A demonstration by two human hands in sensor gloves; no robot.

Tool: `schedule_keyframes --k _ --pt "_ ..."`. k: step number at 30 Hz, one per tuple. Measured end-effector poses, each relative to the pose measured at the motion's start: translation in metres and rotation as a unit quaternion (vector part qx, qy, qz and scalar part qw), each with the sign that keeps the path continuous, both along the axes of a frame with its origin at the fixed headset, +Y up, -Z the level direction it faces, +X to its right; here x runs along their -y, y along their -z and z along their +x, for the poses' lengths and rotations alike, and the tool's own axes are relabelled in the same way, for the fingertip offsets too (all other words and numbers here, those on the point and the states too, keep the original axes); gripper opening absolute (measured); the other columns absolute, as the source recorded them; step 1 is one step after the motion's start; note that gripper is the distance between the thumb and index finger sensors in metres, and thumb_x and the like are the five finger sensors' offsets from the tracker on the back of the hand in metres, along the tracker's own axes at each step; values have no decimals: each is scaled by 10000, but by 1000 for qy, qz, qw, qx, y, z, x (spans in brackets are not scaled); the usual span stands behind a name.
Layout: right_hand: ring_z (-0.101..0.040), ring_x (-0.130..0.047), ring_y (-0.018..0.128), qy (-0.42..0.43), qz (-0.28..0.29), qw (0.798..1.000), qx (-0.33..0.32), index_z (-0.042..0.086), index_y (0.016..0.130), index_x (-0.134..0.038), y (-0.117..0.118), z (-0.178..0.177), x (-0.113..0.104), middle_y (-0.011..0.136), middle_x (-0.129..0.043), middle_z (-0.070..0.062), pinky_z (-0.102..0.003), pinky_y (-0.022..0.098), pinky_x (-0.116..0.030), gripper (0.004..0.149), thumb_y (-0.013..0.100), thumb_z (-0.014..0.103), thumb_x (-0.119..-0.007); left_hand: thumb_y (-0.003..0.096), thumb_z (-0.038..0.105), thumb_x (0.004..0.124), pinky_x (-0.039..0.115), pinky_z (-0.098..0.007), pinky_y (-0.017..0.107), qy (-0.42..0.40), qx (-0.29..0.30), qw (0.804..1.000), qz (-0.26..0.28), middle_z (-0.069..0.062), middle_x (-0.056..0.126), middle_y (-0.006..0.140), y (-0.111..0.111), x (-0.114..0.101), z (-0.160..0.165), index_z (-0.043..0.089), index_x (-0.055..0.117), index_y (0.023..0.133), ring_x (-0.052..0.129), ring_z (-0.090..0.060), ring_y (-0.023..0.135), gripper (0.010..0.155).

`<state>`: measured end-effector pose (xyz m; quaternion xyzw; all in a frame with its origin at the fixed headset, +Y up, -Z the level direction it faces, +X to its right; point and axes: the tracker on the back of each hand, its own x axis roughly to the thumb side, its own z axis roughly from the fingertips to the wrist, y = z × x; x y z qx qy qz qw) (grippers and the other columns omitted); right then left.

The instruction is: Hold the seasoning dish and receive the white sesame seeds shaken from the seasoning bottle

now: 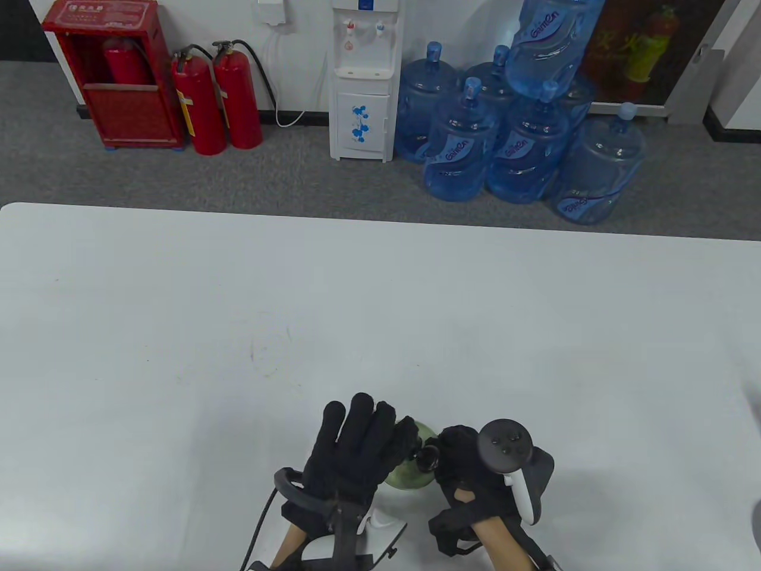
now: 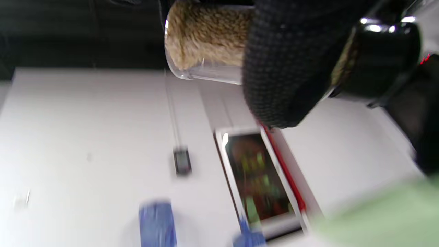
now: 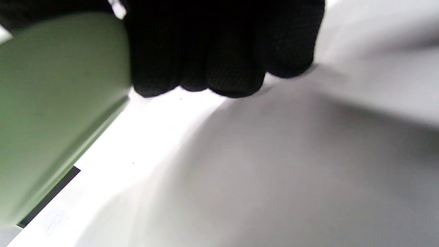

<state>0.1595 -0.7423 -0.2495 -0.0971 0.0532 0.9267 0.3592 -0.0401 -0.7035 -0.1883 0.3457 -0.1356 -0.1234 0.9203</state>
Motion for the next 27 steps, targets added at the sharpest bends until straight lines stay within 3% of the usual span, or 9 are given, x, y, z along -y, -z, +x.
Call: schedule_keyframes --k 3,6,9,12,15,18,22,25,27 --pt "-207 -910 739 4 -2 1000 4 213 645 -915 0 1 0 902 -813 54 -382 572 -808 385 447 537 -853 351 424 1070 517 -558 811 39 19 994 101 205 667 1026 -12 -13 -5 602 714 858 666 -200 1061 644" --pt "-203 -909 742 1 1 1000 -1 218 645 -914 0 -1 -1 903 -811 58 -380 573 -808 384 447 540 -851 361 346 1083 442 -587 833 21 1 1000 1 182 654 1039 0 3 0 573 740 858 618 -234 1083 645" --pt "-206 -910 740 0 -1 1000 1 215 644 -915 -1 -1 -1 903 -812 54 -382 572 -808 383 446 537 -854 347 432 1069 520 -557 812 49 14 994 99 209 670 1027 -10 -11 -4 608 716 855 672 -196 1062 643" --pt "-203 -909 743 -1 4 1000 -3 219 646 -913 -1 -2 -3 905 -810 59 -380 575 -807 383 448 540 -850 361 347 1083 438 -592 834 1 8 1000 2 181 657 1038 1 0 0 569 741 861 623 -236 1082 645" --pt "-205 -909 741 -3 1 1000 0 215 645 -915 -1 -2 -2 904 -811 56 -382 575 -807 384 446 538 -853 337 451 1071 539 -558 811 53 9 994 90 219 688 1021 -10 -11 -1 616 719 852 702 -188 1055 645" --pt "-203 -909 743 -4 5 1000 -4 217 647 -913 -1 -3 -4 904 -811 58 -379 576 -807 385 448 540 -850 358 350 1087 446 -591 834 -7 8 1000 7 180 663 1035 0 -2 2 568 741 859 632 -235 1078 647" --pt "-206 -908 743 4 3 1000 2 216 645 -914 -2 -1 -4 904 -811 55 -382 576 -806 384 447 538 -852 358 416 1070 502 -566 818 -33 33 995 88 199 659 1030 -14 -17 -6 598 710 862 657 -210 1064 645" --pt "-203 -909 743 -6 6 1000 0 218 646 -914 -2 -2 -4 904 -811 59 -380 576 -807 385 446 541 -851 346 403 1078 477 -582 833 56 -10 998 18 204 681 1029 -3 4 -1 598 733 855 669 -209 1072 645" --pt "-207 -909 741 -4 3 1000 1 213 647 -915 -2 -2 -3 904 -811 55 -383 575 -806 386 447 537 -852 345 441 1067 519 -564 817 47 10 995 90 209 682 1025 -11 -10 -4 611 715 858 688 -193 1060 645"
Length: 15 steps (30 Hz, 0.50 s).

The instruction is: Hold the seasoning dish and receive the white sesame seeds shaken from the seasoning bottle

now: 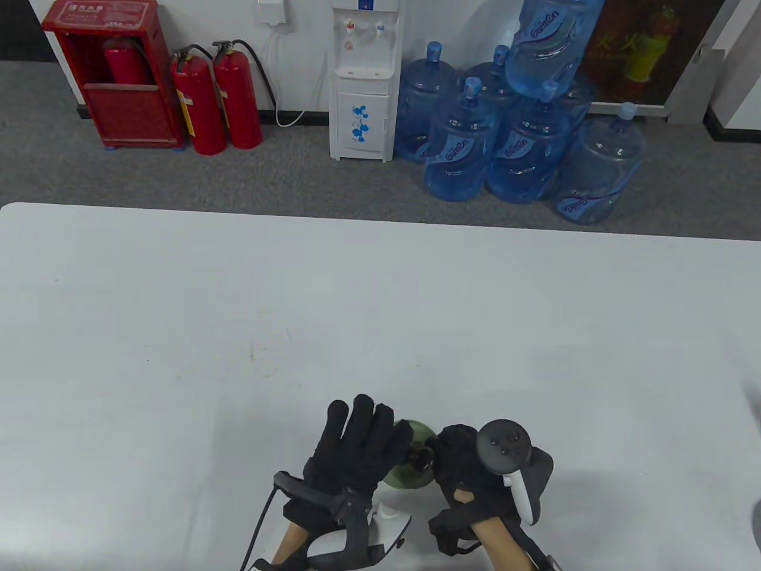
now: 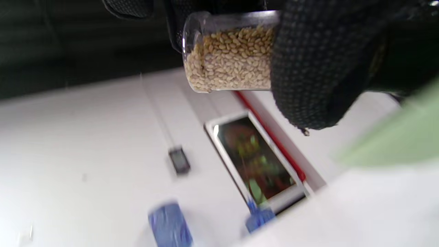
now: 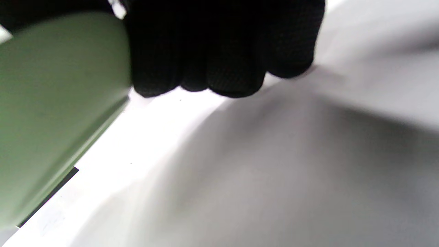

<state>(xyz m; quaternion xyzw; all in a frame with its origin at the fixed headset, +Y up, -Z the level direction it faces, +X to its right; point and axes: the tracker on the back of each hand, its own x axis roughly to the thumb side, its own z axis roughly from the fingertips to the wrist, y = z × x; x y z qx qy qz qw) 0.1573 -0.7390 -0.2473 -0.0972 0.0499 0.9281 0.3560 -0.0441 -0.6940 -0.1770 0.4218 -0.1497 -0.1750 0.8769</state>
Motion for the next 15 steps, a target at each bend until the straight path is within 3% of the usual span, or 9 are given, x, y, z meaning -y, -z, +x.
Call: schedule_keyframes --k 2,3,5,6,8,10,11,13,15 --pt "-205 -907 744 5 2 1000 -3 216 647 -914 0 -1 -2 905 -811 57 -382 577 -806 384 447 538 -852 370 366 1076 456 -582 828 -88 28 995 -31 180 643 1039 1 -4 -2 574 720 866 618 -234 1077 645" --pt "-205 -909 743 -1 4 1000 -4 218 647 -913 0 -1 -2 905 -810 56 -382 576 -806 384 447 539 -851 365 352 1080 434 -593 835 -46 0 996 -76 177 654 1040 9 9 5 568 735 865 620 -239 1082 645" --pt "-205 -909 743 -6 2 1000 -2 217 644 -915 0 0 0 904 -811 56 -382 575 -807 384 446 539 -852 333 447 1068 514 -569 825 60 -22 998 -24 220 702 1021 5 14 9 614 727 854 709 -185 1059 645" --pt "-206 -909 742 0 -1 1000 -1 214 646 -914 0 0 0 904 -811 55 -383 576 -806 384 447 537 -853 340 455 1063 525 -564 813 36 -1 999 19 213 691 1022 -2 3 9 612 715 860 703 -190 1053 645" --pt "-206 -908 744 6 -1 1000 -2 218 647 -913 0 0 -2 906 -810 56 -382 577 -805 382 447 538 -851 370 384 1070 459 -579 824 -61 28 998 -5 183 642 1037 -3 -3 6 582 711 869 624 -227 1072 645" --pt "-205 -909 743 -3 3 1000 -2 215 647 -914 1 1 -2 904 -811 57 -382 576 -806 386 446 539 -852 350 392 1075 453 -588 835 9 -34 997 -74 197 676 1033 10 15 11 591 735 859 658 -219 1075 643" --pt "-206 -909 742 -2 2 1000 0 216 646 -914 0 2 -1 904 -811 56 -383 576 -806 384 446 538 -851 335 437 1071 497 -573 830 58 -32 997 -34 223 699 1023 7 16 10 615 730 852 698 -190 1065 644" --pt "-208 -907 744 7 -1 1000 2 214 646 -914 1 2 -2 905 -810 55 -384 576 -805 384 447 536 -852 349 442 1062 511 -564 817 -17 -3 1000 8 216 675 1026 -2 -2 4 609 712 862 679 -197 1061 643" --pt "-207 -907 744 3 3 1000 -2 217 647 -914 1 1 -3 906 -809 55 -382 578 -805 384 447 538 -851 366 352 1079 435 -588 837 -64 17 996 -66 183 653 1040 5 4 8 569 734 866 619 -236 1083 645"
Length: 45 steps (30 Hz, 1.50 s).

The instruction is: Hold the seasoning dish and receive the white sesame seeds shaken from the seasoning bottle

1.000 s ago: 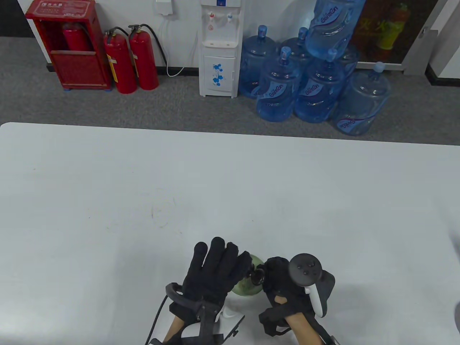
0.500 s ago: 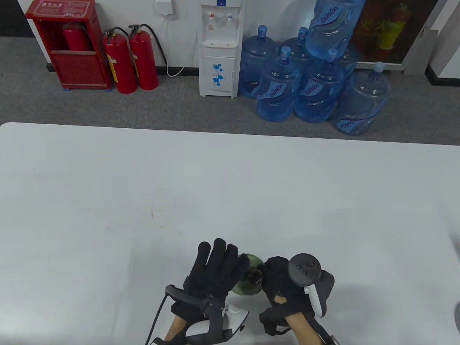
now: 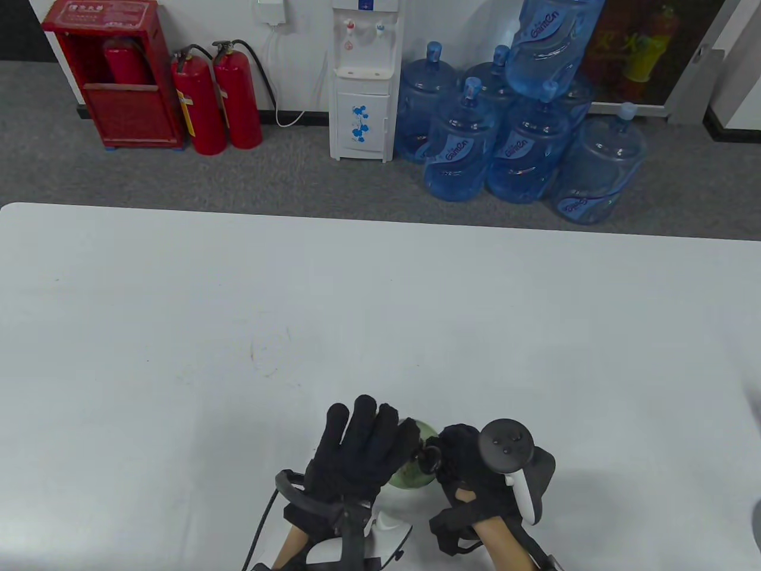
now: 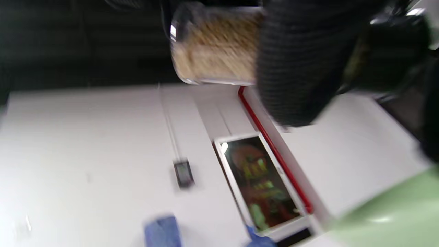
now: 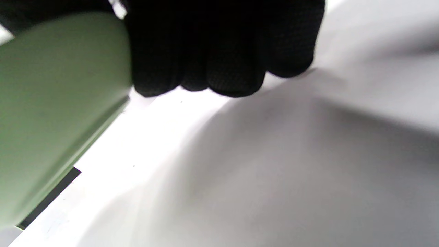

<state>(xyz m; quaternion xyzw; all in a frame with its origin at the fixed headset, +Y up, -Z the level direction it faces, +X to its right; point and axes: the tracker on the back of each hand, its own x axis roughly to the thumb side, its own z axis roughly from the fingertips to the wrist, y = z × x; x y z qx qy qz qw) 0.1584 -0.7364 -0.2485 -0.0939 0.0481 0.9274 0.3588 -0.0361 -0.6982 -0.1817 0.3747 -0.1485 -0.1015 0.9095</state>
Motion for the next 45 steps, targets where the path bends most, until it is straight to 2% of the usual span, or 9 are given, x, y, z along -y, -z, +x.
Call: schedule_keyframes --k 4,7,10,20,23,26,29,32,45 --pt "-207 -908 743 0 -3 1000 -1 214 647 -914 -1 -1 1 905 -810 55 -384 578 -804 385 448 537 -852 346 449 1061 525 -557 814 54 -9 994 95 215 678 1021 -12 -8 1 604 708 863 690 -188 1056 645" --pt "-204 -908 744 -6 3 1000 -5 217 649 -913 -1 -2 0 906 -809 59 -382 579 -805 385 448 539 -850 355 372 1076 444 -588 840 33 -19 999 -12 195 670 1033 0 6 8 578 734 864 646 -224 1079 647" --pt "-210 -905 746 -2 -3 1000 -1 212 650 -915 -1 -1 1 907 -808 53 -386 579 -803 384 450 532 -848 340 454 1061 527 -556 815 76 -17 993 91 224 684 1020 -11 -6 3 612 710 859 696 -185 1056 646" --pt "-206 -905 749 -15 -3 1000 -10 218 658 -913 0 -4 3 911 -805 55 -383 582 -803 384 453 533 -836 349 398 1072 458 -581 840 77 -47 996 -12 214 676 1029 1 10 3 593 730 861 661 -209 1076 646" --pt "-211 -904 749 -5 -5 1000 -7 214 657 -915 -1 -4 3 910 -806 53 -387 582 -801 384 452 530 -840 348 448 1058 518 -555 815 37 -22 995 91 234 672 1020 -10 -9 -4 608 703 864 677 -192 1059 646" --pt "-206 -904 750 -12 -2 1000 -9 219 658 -914 0 -4 2 912 -804 55 -383 583 -802 383 453 533 -837 354 376 1074 447 -580 841 70 -41 997 -18 225 670 1029 3 12 2 587 731 858 617 -219 1093 645" --pt "-208 -904 749 -5 -6 1000 -5 215 658 -915 -1 -3 3 910 -806 53 -386 583 -801 385 451 531 -841 339 459 1058 532 -550 814 50 -28 995 82 246 686 1014 -8 -7 -2 615 707 857 686 -179 1058 645" --pt "-206 -905 749 -14 -1 1000 -8 218 658 -915 0 -3 2 911 -806 54 -384 583 -803 385 452 534 -840 355 378 1073 453 -579 842 29 -16 999 -21 223 681 1026 3 7 4 580 731 863 639 -219 1081 645" --pt "-206 -905 750 -18 -1 1000 -5 217 658 -915 1 -1 4 911 -806 54 -384 584 -802 385 451 534 -840 353 372 1072 454 -577 844 30 -18 999 -24 233 685 1027 3 3 4 586 735 858 636 -211 1087 644"
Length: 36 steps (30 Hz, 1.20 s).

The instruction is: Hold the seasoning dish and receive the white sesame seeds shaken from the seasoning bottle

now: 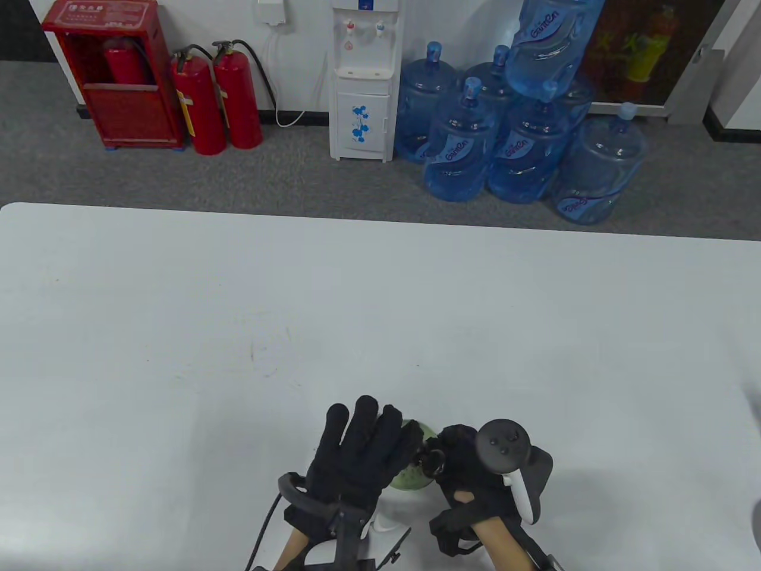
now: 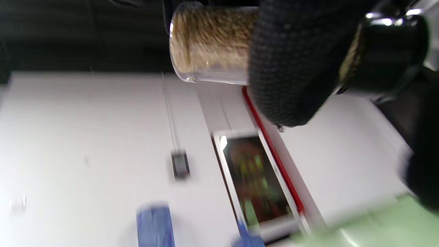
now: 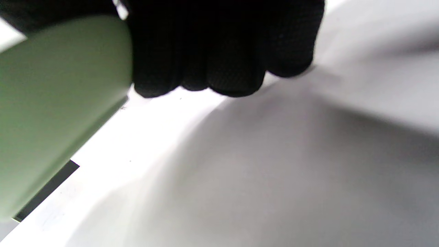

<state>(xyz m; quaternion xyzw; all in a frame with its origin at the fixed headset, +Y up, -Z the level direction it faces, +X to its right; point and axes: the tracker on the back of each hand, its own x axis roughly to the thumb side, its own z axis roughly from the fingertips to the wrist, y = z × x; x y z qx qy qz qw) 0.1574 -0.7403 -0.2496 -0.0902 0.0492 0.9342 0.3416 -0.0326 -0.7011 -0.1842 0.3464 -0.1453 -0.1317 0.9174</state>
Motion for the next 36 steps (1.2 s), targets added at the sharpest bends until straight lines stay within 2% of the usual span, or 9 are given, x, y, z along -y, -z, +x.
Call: schedule_keyframes --k 10,13,17,20,23,27,30,33,36 --pt "-209 -903 750 8 -6 1000 3 215 657 -916 0 0 2 909 -808 50 -387 584 -801 386 450 532 -842 334 466 1056 542 -549 816 -5 1 995 96 261 707 1012 -11 -15 -12 623 713 855 705 -171 1059 643" --pt "-205 -905 750 -2 -1 1000 -2 219 657 -915 1 -1 1 911 -806 57 -384 585 -802 385 451 536 -840 352 363 1075 451 -584 845 -40 13 999 -6 228 687 1029 -1 -4 -7 583 740 858 635 -217 1090 645" --pt "-208 -904 750 9 -6 1000 1 215 657 -916 0 -1 2 911 -806 53 -387 584 -801 385 451 532 -842 344 458 1052 531 -551 817 -16 18 994 106 257 686 1021 -13 -18 -14 623 701 858 680 -182 1066 644" --pt "-205 -905 750 -3 0 1000 -2 219 657 -916 0 -1 2 910 -807 55 -384 584 -803 384 451 534 -841 348 386 1069 454 -584 847 15 -1 1000 -13 236 691 1027 1 3 -7 592 733 858 652 -207 1085 646" --pt "-210 -905 749 4 -3 1000 1 214 657 -917 -1 0 2 910 -807 51 -388 584 -801 386 450 532 -843 340 469 1048 535 -553 819 9 13 995 99 262 697 1016 -11 -16 -10 625 701 859 702 -177 1060 644" --pt "-204 -906 749 -9 2 1000 0 220 656 -916 0 0 3 909 -808 56 -384 584 -802 383 451 534 -841 336 409 1071 474 -579 846 35 -1 999 -11 249 709 1018 0 4 -1 607 736 849 680 -190 1078 644" --pt "-208 -905 749 2 2 1000 4 213 658 -916 0 1 1 909 -808 52 -388 584 -801 387 451 531 -842 348 455 1048 533 -550 815 -43 21 994 103 251 683 1021 -13 -20 -13 617 695 862 683 -188 1062 645" --pt "-206 -905 750 -7 4 1000 2 219 657 -915 1 0 2 910 -807 55 -384 585 -802 384 450 535 -840 349 370 1070 445 -590 844 1 -5 1000 -24 225 691 1028 3 4 -5 585 736 858 649 -218 1084 646" --pt "-209 -904 750 1 0 1000 2 215 656 -917 0 0 2 910 -807 53 -388 585 -801 384 450 531 -843 338 480 1045 548 -548 812 11 4 994 108 257 702 1014 -12 -14 -13 625 698 860 712 -174 1054 644"
